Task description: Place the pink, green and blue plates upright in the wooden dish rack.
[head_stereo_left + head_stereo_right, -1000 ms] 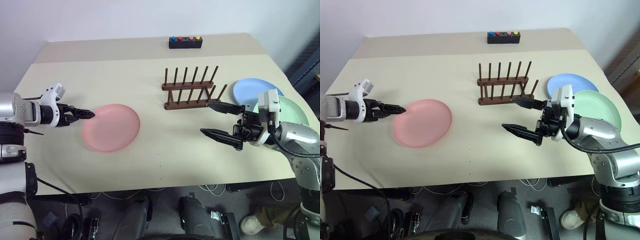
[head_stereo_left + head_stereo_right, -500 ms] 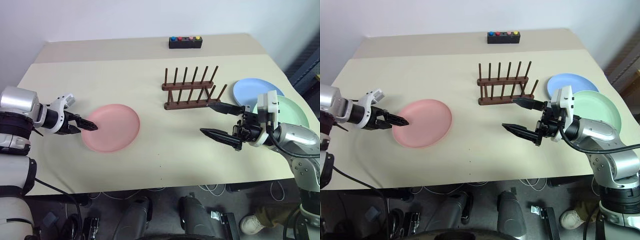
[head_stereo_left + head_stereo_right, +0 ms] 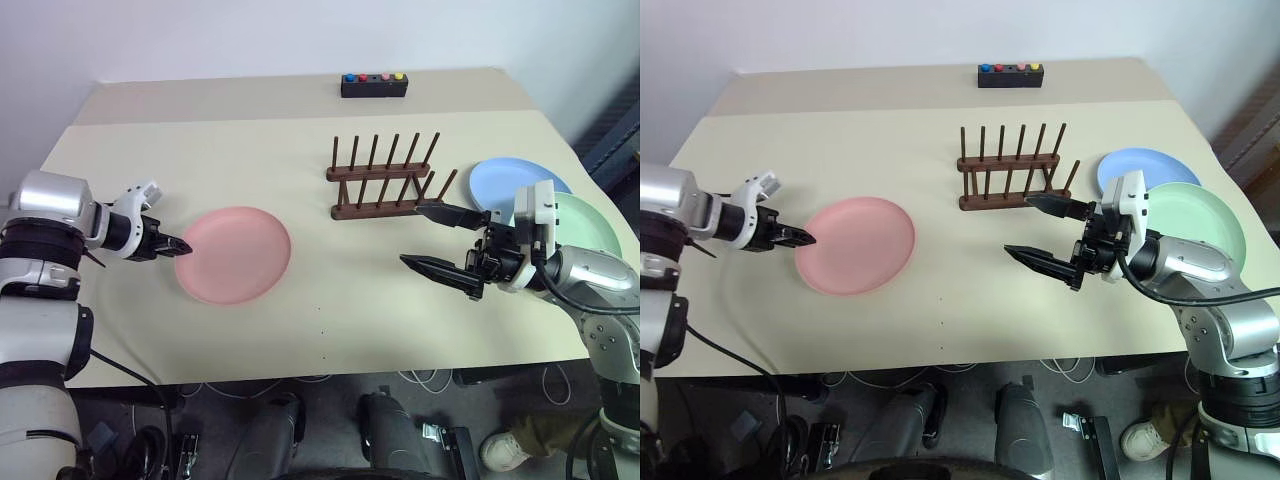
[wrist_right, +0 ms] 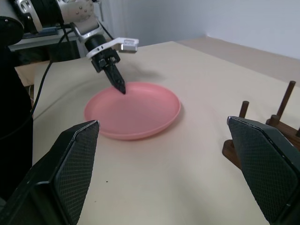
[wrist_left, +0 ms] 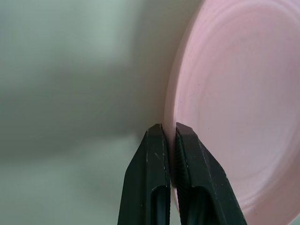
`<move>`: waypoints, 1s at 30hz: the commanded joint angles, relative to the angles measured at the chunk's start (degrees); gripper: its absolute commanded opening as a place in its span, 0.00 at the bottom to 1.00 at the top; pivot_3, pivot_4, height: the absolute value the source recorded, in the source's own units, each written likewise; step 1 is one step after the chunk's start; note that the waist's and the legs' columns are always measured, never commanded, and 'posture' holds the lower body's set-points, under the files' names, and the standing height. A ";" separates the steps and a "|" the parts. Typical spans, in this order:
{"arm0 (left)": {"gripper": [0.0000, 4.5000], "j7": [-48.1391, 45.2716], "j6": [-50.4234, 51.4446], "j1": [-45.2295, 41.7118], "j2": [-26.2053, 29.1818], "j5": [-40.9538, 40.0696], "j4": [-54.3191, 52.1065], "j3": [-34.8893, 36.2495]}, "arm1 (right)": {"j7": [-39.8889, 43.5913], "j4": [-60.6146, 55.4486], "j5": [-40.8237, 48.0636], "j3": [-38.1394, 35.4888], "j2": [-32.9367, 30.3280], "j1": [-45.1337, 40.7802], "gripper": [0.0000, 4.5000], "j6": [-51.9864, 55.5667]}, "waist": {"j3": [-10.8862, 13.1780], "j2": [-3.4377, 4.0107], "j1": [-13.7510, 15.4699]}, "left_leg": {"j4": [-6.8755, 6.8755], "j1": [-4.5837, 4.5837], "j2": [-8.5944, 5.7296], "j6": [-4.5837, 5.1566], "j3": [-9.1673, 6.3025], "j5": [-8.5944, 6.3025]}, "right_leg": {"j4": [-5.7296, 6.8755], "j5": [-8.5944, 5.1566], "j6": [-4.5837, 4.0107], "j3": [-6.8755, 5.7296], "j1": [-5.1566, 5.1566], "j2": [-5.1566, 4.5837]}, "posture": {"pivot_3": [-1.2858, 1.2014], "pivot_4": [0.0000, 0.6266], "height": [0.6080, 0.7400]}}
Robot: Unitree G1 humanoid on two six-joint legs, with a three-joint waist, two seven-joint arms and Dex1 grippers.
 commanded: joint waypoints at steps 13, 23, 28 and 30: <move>0.02 -0.22 -1.37 -2.87 3.95 -8.31 -6.24 19.71 | 0.64 0.07 0.92 -1.41 -0.08 -2.46 1.00 -1.48 | 0.02 -0.04 -0.13 | -0.01 -0.01 0.02 -0.01 0.00 0.00 | 0.01 0.00 0.00 0.00 -0.04 0.01 | 0.52 0.24 1.00; 0.02 10.93 -11.51 2.04 -7.03 -16.56 -16.08 39.02 | 0.62 1.94 7.64 -5.81 1.28 -5.40 1.00 -0.53 | 0.02 -0.06 0.08 | 0.03 -0.02 0.02 -0.02 0.00 0.01 | -0.01 0.01 -0.01 0.00 -0.01 -0.04 | 0.52 0.24 1.00; 0.02 17.46 -12.50 0.94 -14.41 -20.89 -17.82 44.53 | -1.10 3.20 5.13 -6.55 1.55 -5.35 1.00 -2.55 | 0.02 -0.06 0.05 | 0.03 -0.02 0.01 -0.02 0.00 0.01 | 0.00 0.01 0.00 0.00 -0.01 -0.03 | 0.52 0.24 1.00; 0.02 19.87 -12.86 0.99 -17.97 -23.00 -18.89 45.99 | -2.42 3.99 2.80 -6.49 1.56 -5.27 1.00 -4.10 | 0.02 -0.06 0.01 | 0.04 -0.02 0.01 -0.02 0.00 0.01 | 0.01 0.01 0.00 0.00 -0.02 -0.03 | 0.52 0.24 1.00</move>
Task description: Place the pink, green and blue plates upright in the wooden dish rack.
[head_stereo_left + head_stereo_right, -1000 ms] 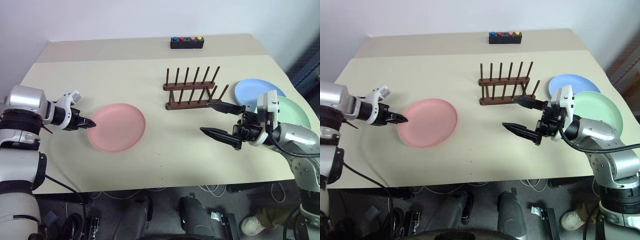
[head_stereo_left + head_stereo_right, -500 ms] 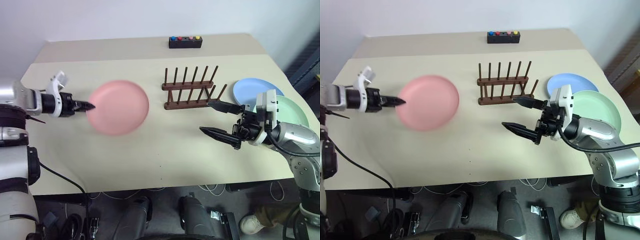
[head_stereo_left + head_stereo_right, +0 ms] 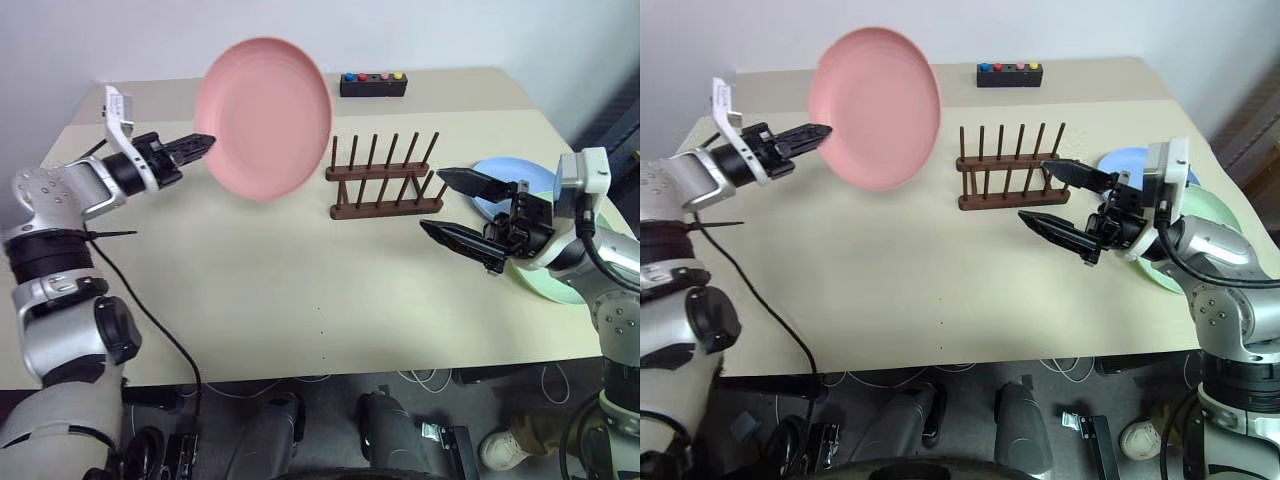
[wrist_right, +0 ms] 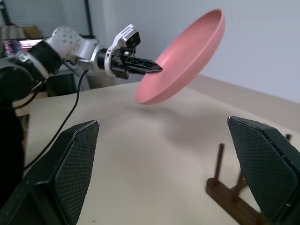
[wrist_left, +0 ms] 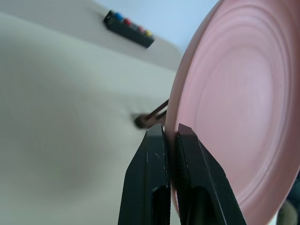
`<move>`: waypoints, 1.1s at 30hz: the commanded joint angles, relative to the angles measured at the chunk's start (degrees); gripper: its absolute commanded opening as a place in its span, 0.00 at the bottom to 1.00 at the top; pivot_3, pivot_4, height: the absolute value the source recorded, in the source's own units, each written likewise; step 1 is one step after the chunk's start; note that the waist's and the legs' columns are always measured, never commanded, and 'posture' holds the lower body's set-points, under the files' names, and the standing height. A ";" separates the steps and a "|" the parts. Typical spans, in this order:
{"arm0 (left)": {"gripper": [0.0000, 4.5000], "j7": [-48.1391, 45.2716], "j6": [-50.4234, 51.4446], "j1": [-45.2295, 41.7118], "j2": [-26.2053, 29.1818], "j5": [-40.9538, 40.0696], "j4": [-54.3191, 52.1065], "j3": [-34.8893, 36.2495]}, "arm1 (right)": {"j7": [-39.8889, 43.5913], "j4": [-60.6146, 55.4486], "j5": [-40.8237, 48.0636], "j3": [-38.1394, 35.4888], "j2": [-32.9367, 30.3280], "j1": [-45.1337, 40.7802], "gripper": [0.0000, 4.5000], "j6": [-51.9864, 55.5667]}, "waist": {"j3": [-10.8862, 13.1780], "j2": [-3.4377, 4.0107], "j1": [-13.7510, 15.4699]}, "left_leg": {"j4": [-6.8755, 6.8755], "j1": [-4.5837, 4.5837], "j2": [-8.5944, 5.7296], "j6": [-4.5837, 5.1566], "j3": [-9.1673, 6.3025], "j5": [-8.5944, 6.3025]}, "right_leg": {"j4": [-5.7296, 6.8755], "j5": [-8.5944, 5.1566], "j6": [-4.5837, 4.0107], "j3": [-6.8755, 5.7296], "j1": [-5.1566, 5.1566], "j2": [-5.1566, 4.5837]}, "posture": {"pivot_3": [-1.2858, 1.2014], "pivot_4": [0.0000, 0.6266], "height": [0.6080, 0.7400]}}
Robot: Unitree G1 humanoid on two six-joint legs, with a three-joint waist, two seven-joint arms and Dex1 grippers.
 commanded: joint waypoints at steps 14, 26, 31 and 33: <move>0.02 22.56 -9.10 1.65 -26.56 -12.11 -15.77 5.65 | -11.11 -3.52 -21.65 2.73 3.22 1.96 1.00 -18.15 | 0.00 0.00 0.04 | 0.03 0.00 0.02 -0.22 0.05 0.13 | 0.03 0.00 0.01 0.04 -0.02 0.03 | 0.52 0.24 1.00; 0.02 29.71 -24.15 5.32 -36.40 -6.23 -20.50 -5.09 | -18.92 -9.67 -55.80 14.10 -3.51 -5.04 1.00 -35.42 | -0.01 -0.01 0.24 | 0.05 0.00 0.00 -0.30 0.15 0.18 | -0.01 0.00 0.01 0.07 0.01 0.06 | 0.52 0.24 1.00; 0.02 30.83 -26.07 7.25 -38.65 -6.31 -23.30 -8.07 | -26.00 -4.76 -77.89 19.91 -5.33 -8.44 1.00 -40.12 | -0.01 -0.02 0.49 | 0.07 0.00 -0.01 -0.34 0.19 0.20 | -0.04 0.00 0.01 0.09 0.02 0.07 | 0.52 0.24 1.00; 0.02 31.84 -27.26 7.90 -39.47 -5.67 -24.17 -9.05 | -27.04 -3.91 -83.36 21.68 -3.99 -9.80 1.00 -37.83 | -0.01 -0.02 0.62 | 0.06 0.00 0.00 -0.37 0.23 0.22 | -0.02 0.00 0.01 0.13 -0.01 0.08 | 0.52 0.24 1.00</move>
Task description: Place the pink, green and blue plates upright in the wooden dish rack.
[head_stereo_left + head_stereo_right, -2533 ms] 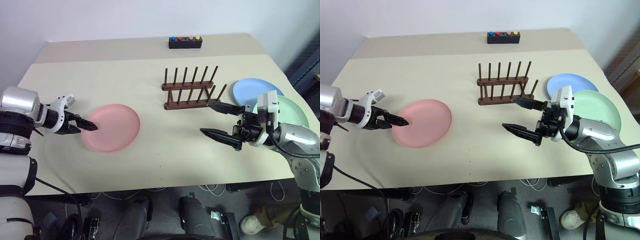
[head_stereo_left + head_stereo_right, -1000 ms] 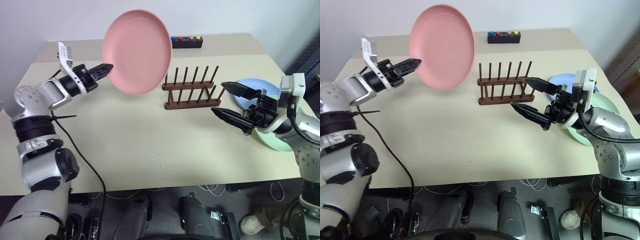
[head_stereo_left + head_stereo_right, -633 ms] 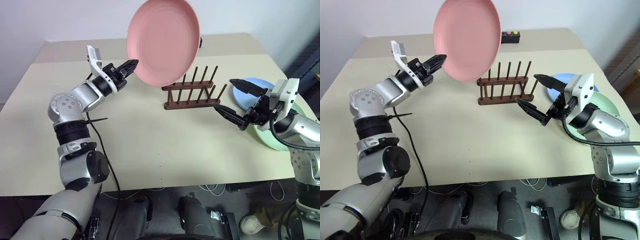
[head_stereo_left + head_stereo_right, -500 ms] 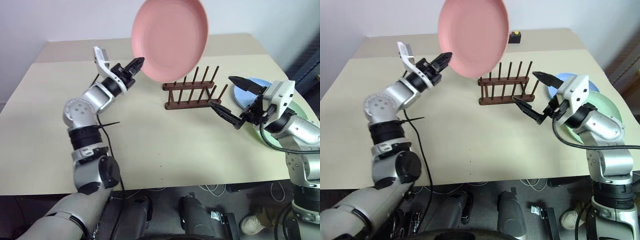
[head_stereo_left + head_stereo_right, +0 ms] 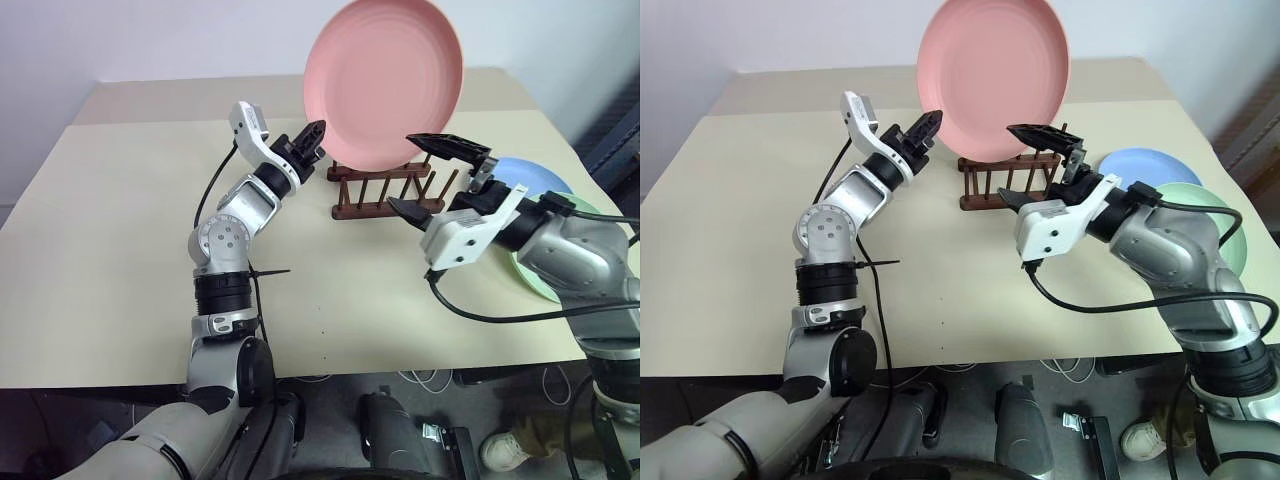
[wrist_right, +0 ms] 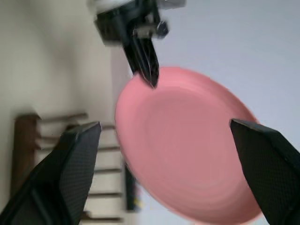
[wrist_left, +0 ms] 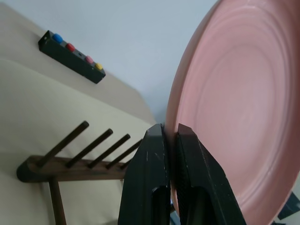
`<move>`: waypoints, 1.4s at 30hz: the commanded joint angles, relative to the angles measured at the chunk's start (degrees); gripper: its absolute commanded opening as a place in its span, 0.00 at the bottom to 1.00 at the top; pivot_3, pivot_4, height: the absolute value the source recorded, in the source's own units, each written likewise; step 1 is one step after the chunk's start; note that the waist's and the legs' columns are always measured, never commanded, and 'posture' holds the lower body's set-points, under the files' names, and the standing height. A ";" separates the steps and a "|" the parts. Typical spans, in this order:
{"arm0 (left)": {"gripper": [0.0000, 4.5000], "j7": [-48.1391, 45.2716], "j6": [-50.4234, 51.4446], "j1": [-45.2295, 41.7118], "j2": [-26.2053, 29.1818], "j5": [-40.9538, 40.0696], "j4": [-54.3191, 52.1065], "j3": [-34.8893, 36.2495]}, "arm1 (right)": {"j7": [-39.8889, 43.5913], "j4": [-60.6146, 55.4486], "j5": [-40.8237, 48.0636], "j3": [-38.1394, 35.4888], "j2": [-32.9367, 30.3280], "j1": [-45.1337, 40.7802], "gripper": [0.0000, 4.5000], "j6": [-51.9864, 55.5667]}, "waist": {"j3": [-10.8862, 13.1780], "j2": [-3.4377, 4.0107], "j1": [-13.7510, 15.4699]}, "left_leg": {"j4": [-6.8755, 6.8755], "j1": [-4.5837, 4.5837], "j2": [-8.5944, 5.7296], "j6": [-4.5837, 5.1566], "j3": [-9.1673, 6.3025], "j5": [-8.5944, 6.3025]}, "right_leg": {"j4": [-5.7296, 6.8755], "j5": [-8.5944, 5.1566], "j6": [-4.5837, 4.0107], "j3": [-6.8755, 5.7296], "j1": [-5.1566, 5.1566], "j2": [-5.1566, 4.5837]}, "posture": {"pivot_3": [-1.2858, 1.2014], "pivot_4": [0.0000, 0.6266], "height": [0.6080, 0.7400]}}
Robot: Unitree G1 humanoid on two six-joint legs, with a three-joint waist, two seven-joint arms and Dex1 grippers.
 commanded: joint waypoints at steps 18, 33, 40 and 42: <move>0.02 5.17 -9.00 1.38 -4.65 -0.68 -6.70 -7.56 | -10.34 6.44 -36.10 12.35 17.86 -6.97 1.00 13.92 | 0.00 -0.02 0.71 | 0.00 0.00 -0.01 -0.04 0.02 0.02 | -0.03 0.00 -0.01 0.03 0.01 0.03 | 0.52 0.24 1.00; 0.00 5.57 -7.97 2.40 -4.13 -2.46 -8.31 -10.24 | -12.08 10.43 -36.65 12.01 18.68 -8.53 0.02 16.72 | 0.00 -0.01 0.61 | -0.01 0.00 0.00 -0.05 0.02 0.03 | -0.04 0.00 -0.01 0.03 0.00 0.06 | 0.52 0.24 1.00; 0.00 5.93 -7.97 2.21 -3.92 -2.50 -7.90 -10.41 | -12.68 10.27 -37.08 11.89 18.40 -8.41 0.02 17.12 | 0.00 -0.01 0.67 | -0.01 0.00 0.00 -0.05 0.02 0.03 | -0.04 0.00 -0.01 0.03 0.00 0.06 | 0.52 0.24 1.00; 0.00 5.44 -7.59 2.10 -3.91 -3.25 -7.72 -10.27 | -12.84 10.32 -37.10 11.80 18.37 -8.41 0.02 17.17 | 0.00 -0.01 0.65 | -0.02 0.00 0.00 -0.05 0.02 0.03 | -0.04 0.00 -0.01 0.03 0.00 0.06 | 0.52 0.24 1.00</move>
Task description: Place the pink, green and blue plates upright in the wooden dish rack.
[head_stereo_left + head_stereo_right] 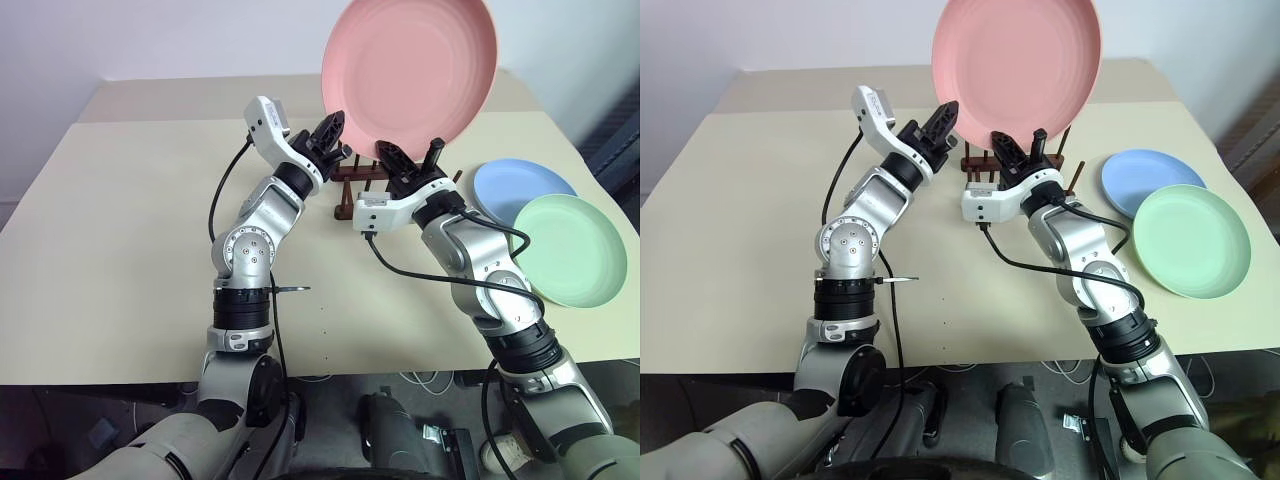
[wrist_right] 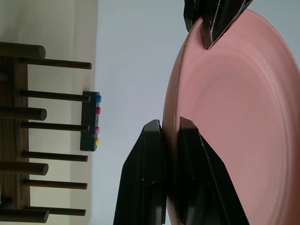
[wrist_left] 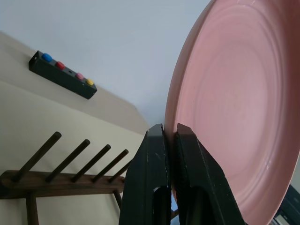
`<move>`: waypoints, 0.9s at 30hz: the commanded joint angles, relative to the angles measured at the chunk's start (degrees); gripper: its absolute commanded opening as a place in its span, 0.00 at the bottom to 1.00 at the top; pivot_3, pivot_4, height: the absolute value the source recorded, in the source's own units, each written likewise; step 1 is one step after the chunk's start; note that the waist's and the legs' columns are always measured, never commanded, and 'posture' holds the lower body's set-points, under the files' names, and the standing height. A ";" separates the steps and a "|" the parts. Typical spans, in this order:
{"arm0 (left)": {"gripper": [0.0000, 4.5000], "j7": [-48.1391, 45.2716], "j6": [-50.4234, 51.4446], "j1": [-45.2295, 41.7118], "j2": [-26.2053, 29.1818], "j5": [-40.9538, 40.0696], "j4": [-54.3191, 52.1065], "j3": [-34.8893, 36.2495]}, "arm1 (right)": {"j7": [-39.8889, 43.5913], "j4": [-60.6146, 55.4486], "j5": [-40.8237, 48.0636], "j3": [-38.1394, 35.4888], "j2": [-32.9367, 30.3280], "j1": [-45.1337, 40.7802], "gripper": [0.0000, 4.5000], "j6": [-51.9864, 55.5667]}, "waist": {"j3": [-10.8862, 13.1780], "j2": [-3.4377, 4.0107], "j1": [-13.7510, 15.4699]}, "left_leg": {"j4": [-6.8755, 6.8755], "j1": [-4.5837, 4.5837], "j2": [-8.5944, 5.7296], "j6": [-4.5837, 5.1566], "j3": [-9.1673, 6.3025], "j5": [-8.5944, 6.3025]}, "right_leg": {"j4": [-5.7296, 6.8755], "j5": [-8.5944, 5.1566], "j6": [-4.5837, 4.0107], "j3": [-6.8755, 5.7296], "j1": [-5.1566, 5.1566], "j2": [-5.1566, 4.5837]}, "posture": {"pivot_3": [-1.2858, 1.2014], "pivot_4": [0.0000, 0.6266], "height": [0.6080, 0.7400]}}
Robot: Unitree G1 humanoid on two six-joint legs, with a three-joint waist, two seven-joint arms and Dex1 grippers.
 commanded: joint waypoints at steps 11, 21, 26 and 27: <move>0.68 -9.49 4.57 1.33 7.98 -3.08 -4.50 -1.26 | -1.41 -1.37 1.43 -3.20 -0.51 -0.86 0.00 2.62 | 0.00 0.01 -0.40 | -0.02 0.01 0.01 0.00 0.00 0.00 | 0.01 0.00 0.00 0.00 -0.01 0.02 | 0.52 0.24 1.00; 0.68 -35.97 4.84 6.98 33.80 -0.44 -5.80 -2.84 | -1.74 0.64 23.87 -15.20 3.26 -3.32 0.00 3.71 | 0.01 0.04 -1.78 | -0.16 0.06 0.08 -0.05 -0.03 0.03 | 0.02 0.00 -0.03 0.05 -0.04 0.08 | 0.52 0.24 1.00; 0.68 -41.70 -0.97 8.61 37.08 4.25 -3.41 -4.65 | 1.46 -0.17 44.77 -23.73 7.50 -9.56 0.00 6.40 | 0.03 0.07 -1.38 | -0.25 0.08 0.08 -0.08 -0.04 0.05 | -0.02 0.03 -0.07 0.08 -0.06 0.07 | 0.52 0.24 1.00; 0.68 -42.19 -1.05 8.72 37.45 4.79 -3.15 -4.79 | 3.32 0.21 50.12 -25.94 8.10 -10.93 0.00 7.83 | 0.03 0.07 -1.31 | -0.25 0.08 0.08 -0.08 -0.05 0.05 | -0.03 0.03 -0.07 0.08 -0.06 0.07 | 0.52 0.24 1.00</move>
